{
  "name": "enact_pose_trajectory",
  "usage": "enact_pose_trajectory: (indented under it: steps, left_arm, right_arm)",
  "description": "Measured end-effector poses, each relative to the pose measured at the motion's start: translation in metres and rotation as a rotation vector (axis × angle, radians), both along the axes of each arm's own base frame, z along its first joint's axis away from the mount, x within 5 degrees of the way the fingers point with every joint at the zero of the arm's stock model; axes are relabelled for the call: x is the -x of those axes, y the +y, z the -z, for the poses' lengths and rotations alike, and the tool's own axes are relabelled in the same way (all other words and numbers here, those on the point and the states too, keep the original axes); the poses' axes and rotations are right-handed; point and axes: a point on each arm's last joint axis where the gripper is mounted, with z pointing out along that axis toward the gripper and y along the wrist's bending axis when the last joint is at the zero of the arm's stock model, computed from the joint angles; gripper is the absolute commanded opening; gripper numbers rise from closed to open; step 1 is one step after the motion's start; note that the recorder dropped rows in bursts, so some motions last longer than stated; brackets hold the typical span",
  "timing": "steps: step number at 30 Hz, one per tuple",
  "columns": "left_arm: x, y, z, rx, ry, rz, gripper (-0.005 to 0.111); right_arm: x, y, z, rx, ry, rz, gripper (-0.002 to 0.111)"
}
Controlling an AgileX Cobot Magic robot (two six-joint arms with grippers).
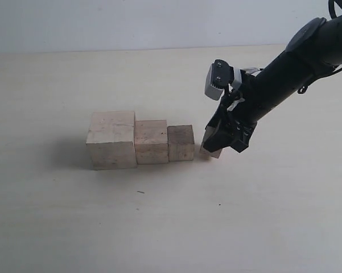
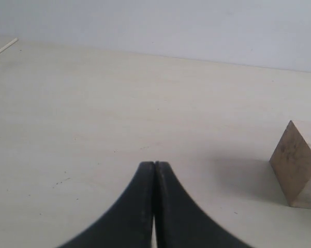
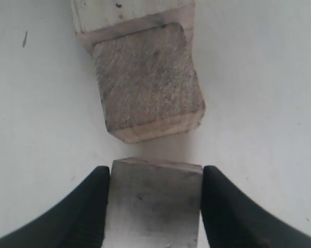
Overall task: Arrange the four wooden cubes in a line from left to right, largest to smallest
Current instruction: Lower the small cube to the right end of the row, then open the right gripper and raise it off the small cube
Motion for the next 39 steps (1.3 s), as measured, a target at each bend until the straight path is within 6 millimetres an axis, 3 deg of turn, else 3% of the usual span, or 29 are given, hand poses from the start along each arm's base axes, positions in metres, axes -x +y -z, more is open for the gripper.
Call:
enact_pose_trajectory:
  steps: [4, 13, 22, 33, 39]
  left_arm:
    - [0.0, 0.0, 0.0, 0.0, 0.0, 0.0, 0.0]
    - [0.0, 0.0, 0.0, 0.0, 0.0, 0.0, 0.0]
    - [0.0, 0.0, 0.0, 0.0, 0.0, 0.0, 0.0]
    - [0.0, 0.0, 0.0, 0.0, 0.0, 0.0, 0.0]
    - [0.0, 0.0, 0.0, 0.0, 0.0, 0.0, 0.0]
  right_arm:
    - [-0.001, 0.0, 0.0, 0.001, -0.007, 0.006, 0.051]
    - [-0.003, 0.003, -0.002, -0.035, 0.001, 0.05, 0.061]
    - [-0.002, 0.003, -0.003, -0.036, 0.006, 0.058, 0.061]
    - [0.003, -0.01, -0.048, 0.063, -0.056, 0.144, 0.061]
    - [-0.003, -0.023, -0.045, 0.214, -0.097, 0.238, 0.061]
